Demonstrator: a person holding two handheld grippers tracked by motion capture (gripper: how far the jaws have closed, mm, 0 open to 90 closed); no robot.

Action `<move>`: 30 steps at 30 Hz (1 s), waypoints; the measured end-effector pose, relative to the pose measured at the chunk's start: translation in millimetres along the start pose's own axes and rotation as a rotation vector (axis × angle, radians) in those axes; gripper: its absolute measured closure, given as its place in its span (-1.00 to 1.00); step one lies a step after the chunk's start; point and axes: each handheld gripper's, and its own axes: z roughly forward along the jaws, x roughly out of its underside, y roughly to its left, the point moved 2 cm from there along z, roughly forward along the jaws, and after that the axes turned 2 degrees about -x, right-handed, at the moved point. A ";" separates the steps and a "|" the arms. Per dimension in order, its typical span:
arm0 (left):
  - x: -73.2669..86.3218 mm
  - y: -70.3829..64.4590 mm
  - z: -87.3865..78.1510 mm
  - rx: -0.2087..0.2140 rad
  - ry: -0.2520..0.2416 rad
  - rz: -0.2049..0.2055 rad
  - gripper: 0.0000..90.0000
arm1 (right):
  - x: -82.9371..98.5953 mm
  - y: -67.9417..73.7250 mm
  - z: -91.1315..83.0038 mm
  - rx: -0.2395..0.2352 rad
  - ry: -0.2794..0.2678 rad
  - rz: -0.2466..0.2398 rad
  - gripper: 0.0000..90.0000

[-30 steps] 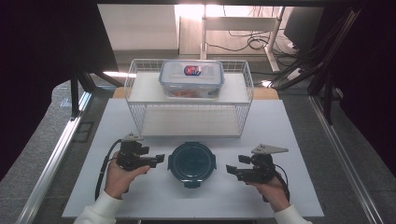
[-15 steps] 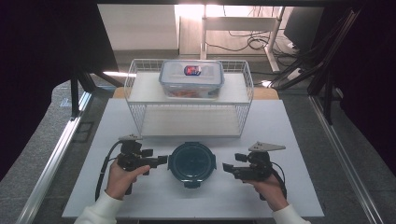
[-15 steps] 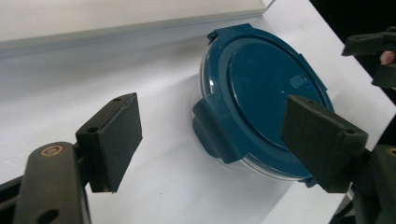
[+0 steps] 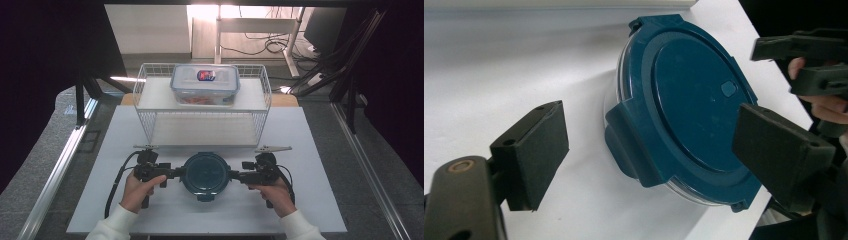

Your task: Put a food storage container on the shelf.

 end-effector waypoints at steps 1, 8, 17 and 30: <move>0.2 0.7 1.5 0.001 0.003 -0.005 -0.71 | -0.4 -1.4 2.9 -0.004 0.005 0.009 -0.56; 2.3 3.1 16.0 0.022 0.040 -0.028 -0.78 | 0.7 -4.5 22.1 -0.036 0.047 0.064 -0.58; 5.7 1.2 31.1 0.072 0.067 -0.048 -0.79 | 5.8 -5.2 36.4 -0.080 0.076 0.138 -0.63; 12.2 0.2 43.2 0.138 0.114 -0.112 -0.58 | 12.0 -3.8 46.3 -0.152 0.110 0.206 -0.49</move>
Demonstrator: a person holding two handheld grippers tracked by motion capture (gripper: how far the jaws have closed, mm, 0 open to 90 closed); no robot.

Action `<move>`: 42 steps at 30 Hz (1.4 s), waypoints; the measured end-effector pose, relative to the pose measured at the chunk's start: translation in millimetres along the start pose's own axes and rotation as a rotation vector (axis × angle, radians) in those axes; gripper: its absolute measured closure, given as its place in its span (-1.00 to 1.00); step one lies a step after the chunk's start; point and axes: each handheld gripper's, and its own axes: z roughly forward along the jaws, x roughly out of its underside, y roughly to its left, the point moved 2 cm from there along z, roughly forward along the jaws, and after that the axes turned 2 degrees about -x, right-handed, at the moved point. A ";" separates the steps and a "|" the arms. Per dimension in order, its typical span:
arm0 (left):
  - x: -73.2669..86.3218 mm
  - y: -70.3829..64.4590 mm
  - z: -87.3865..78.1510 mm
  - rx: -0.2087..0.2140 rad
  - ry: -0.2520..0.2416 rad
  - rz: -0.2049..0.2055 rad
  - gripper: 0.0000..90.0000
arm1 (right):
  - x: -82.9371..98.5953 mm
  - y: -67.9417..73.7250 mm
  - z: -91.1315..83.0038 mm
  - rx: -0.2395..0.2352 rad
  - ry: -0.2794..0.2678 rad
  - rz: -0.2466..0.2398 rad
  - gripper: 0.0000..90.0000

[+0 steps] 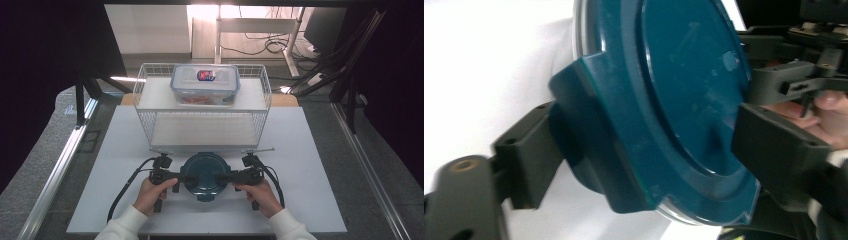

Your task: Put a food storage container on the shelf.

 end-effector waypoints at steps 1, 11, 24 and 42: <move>-0.1 0.2 -0.4 0.000 -0.005 -0.015 -0.55 | 0.0 0.0 -0.1 0.000 -0.004 0.003 -0.47; 4.0 -7.3 -10.3 -0.013 -0.037 -0.035 -0.32 | 1.5 0.2 -9.2 -0.037 -0.049 0.086 -0.18; 6.3 -20.2 -23.7 -0.041 -0.091 0.021 -0.15 | 3.3 14.5 -18.5 -0.009 -0.078 -0.040 -0.11; 3.0 -41.9 -41.3 -0.047 -0.159 0.106 -0.13 | -4.7 34.6 -34.7 -0.009 -0.137 -0.159 -0.11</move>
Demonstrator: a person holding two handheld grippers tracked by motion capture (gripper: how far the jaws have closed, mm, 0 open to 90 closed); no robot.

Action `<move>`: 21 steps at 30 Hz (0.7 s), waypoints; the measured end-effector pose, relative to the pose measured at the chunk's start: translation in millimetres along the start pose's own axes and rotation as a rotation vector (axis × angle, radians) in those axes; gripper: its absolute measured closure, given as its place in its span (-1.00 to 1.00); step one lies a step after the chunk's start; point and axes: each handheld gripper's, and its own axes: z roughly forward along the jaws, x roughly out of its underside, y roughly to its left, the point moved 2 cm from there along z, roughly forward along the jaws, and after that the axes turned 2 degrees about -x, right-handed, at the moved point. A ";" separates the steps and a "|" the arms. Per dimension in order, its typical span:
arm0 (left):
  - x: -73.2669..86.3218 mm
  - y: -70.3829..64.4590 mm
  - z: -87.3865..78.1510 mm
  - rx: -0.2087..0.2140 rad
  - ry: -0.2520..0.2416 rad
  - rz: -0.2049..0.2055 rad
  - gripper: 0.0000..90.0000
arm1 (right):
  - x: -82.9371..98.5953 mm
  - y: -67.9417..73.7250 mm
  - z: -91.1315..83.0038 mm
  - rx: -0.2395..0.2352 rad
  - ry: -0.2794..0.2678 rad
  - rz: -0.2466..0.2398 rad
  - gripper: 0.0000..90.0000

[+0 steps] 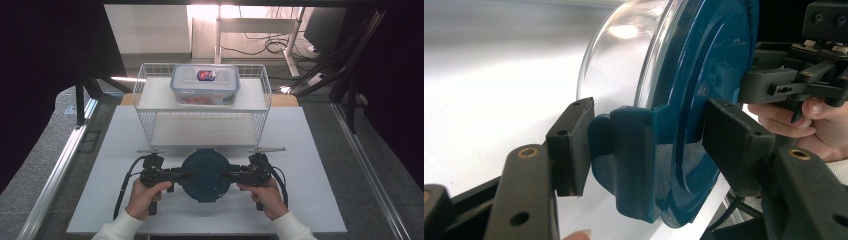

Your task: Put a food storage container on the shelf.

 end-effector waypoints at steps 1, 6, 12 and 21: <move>-0.8 -1.0 -1.3 0.001 -0.002 0.006 -0.13 | -0.9 1.1 -1.2 -0.001 -0.002 -0.005 -0.11; -4.8 -5.0 -4.0 0.005 -0.018 0.017 -0.12 | -6.0 5.4 -5.7 0.003 -0.018 -0.029 -0.11; -13.1 -10.9 -5.0 0.003 -0.027 0.029 -0.12 | -13.5 6.7 -10.8 0.009 -0.031 -0.042 -0.11; -33.1 -19.1 -11.6 0.012 -0.050 0.038 -0.13 | -34.2 15.1 -20.3 0.026 -0.044 -0.060 -0.11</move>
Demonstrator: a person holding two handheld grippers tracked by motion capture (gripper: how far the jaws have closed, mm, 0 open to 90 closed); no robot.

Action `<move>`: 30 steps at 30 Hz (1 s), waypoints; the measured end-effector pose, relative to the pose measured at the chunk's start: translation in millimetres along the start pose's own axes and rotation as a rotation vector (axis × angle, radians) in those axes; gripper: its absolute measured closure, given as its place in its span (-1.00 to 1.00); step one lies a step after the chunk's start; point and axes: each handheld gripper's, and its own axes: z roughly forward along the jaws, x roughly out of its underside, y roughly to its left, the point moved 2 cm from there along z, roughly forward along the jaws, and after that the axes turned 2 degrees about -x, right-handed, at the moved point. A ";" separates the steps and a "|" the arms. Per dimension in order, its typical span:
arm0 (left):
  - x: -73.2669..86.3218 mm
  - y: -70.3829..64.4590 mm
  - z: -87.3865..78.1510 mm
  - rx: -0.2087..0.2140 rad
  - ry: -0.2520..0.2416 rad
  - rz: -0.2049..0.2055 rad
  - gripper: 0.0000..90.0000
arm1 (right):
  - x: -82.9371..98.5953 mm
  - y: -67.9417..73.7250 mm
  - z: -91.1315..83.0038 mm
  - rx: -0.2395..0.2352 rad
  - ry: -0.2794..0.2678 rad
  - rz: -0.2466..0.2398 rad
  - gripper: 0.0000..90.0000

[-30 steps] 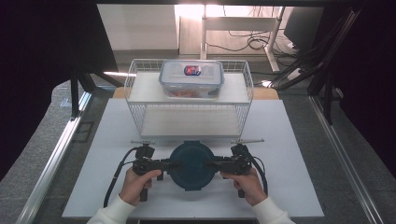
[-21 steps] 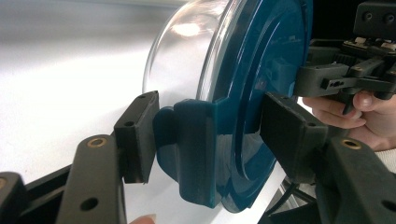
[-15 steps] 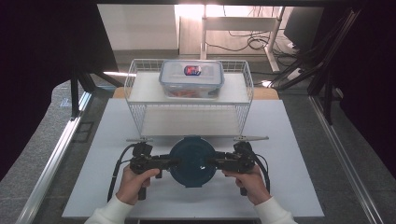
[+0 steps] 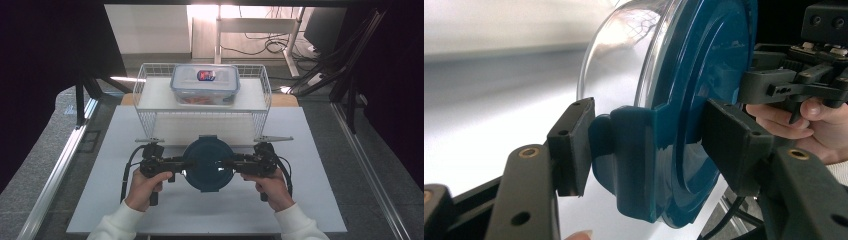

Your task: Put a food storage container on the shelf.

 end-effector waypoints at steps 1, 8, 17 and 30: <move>-2.9 -1.5 -1.2 -0.001 -0.004 0.003 -0.13 | -3.1 0.8 -1.0 0.001 -0.001 -0.003 -0.11; -21.5 -11.1 -9.0 0.011 -0.026 0.012 -0.13 | -24.5 8.7 -10.1 0.010 -0.021 -0.032 -0.11; -44.2 -21.9 -20.8 0.012 -0.052 0.039 -0.12 | -48.9 19.0 -19.9 0.014 -0.048 -0.064 -0.11; -70.9 -36.6 -38.2 -0.007 -0.073 0.077 -0.11 | -75.0 29.7 -26.4 -0.003 -0.069 -0.085 -0.11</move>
